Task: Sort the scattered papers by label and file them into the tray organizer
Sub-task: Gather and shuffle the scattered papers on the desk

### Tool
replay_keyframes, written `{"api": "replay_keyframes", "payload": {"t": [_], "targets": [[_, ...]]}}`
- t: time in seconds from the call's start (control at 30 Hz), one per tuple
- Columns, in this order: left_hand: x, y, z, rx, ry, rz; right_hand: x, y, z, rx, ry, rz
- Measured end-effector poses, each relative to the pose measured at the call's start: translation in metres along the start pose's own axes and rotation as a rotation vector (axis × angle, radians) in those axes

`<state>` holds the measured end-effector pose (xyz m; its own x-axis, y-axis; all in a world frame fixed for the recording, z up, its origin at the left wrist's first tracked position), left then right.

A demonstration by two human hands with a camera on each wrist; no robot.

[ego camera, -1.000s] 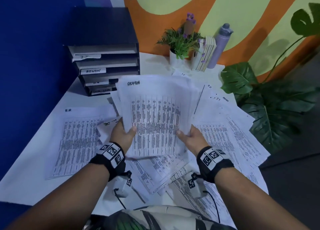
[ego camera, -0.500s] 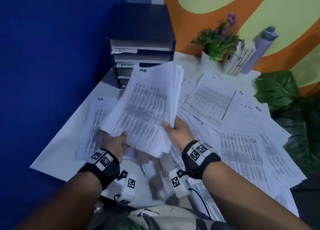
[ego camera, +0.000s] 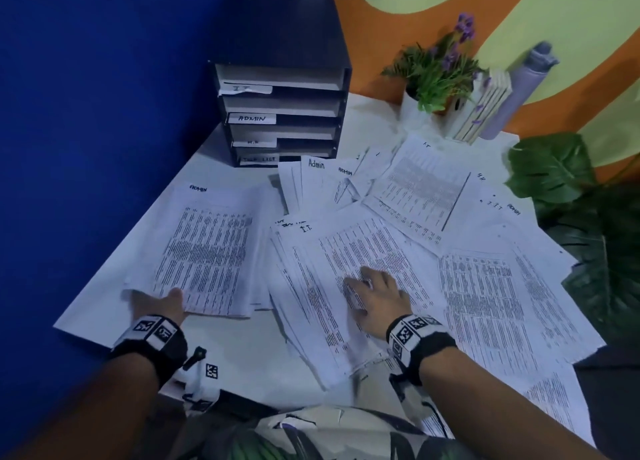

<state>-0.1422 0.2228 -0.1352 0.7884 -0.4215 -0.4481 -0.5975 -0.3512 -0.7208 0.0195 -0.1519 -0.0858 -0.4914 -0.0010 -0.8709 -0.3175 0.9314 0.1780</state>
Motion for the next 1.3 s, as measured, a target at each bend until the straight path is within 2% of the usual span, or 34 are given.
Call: {"api": "replay_keyframes", "payload": {"t": [0.07,0.1,0.13,0.2,0.23,0.3,0.4,0.47,0.53,0.63,0.77,0.87,0.9,1.03,1.13,1.23,1.3], "targets": [[0.0,-0.007,-0.017,-0.02,-0.069,-0.115,-0.004,-0.005,0.0,0.026,-0.045,0.074],[0.002,-0.009,-0.025,-0.06,-0.031,-0.16,-0.009,-0.01,0.001,0.049,-0.1,0.129],[0.009,-0.01,-0.027,-0.074,0.061,-0.004,-0.016,-0.016,0.002,0.08,-0.163,0.177],[0.021,-0.004,-0.04,-0.247,0.138,-0.174,-0.03,-0.034,0.003,0.162,-0.27,0.226],[0.024,-0.002,-0.046,-0.207,0.23,-0.042,-0.035,-0.045,0.004,0.207,-0.301,0.234],[0.039,0.013,-0.069,-0.366,0.332,-0.087,-0.043,-0.064,0.005,0.287,-0.318,0.23],[0.061,0.024,-0.118,-0.394,0.566,-0.045,-0.047,-0.085,0.01,0.345,-0.297,0.274],[0.075,0.027,-0.139,-0.327,0.698,0.014,-0.046,-0.091,0.012,0.355,-0.266,0.341],[0.086,0.022,-0.153,-0.246,0.753,0.045,-0.044,-0.091,0.013,0.36,-0.241,0.382],[0.1,0.013,-0.159,-0.149,0.723,0.088,-0.038,-0.086,0.01,0.339,-0.216,0.41],[0.109,0.008,-0.155,0.014,0.674,0.299,-0.021,-0.071,0.001,0.28,-0.136,0.48],[0.109,-0.005,-0.159,0.304,0.545,0.679,-0.003,-0.061,-0.012,0.239,-0.045,0.538],[0.11,-0.008,-0.164,0.365,0.527,0.701,0.002,-0.058,-0.017,0.22,-0.021,0.541],[0.111,-0.021,-0.191,0.466,0.547,0.577,0.007,-0.057,-0.035,0.133,0.064,0.513],[0.107,-0.038,-0.219,0.499,0.594,0.354,-0.006,-0.067,-0.042,0.1,0.095,0.566],[0.101,-0.065,-0.256,0.566,0.702,0.178,-0.021,-0.088,-0.043,0.169,0.059,0.768],[0.096,-0.088,-0.276,0.614,0.787,0.045,-0.028,-0.104,-0.041,0.217,0.027,0.999]]}}
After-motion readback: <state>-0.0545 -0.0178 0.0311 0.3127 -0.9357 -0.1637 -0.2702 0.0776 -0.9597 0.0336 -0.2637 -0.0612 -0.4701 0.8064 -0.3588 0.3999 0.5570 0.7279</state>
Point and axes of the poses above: each hand's wrist, its own z-axis towards the middle knuckle, its own x-axis out of the palm, y = z × x, the point moved 6 cm from there along z, towards the middle knuckle, and after that the axes turned 6 degrees about x, right-handed, at the moved point
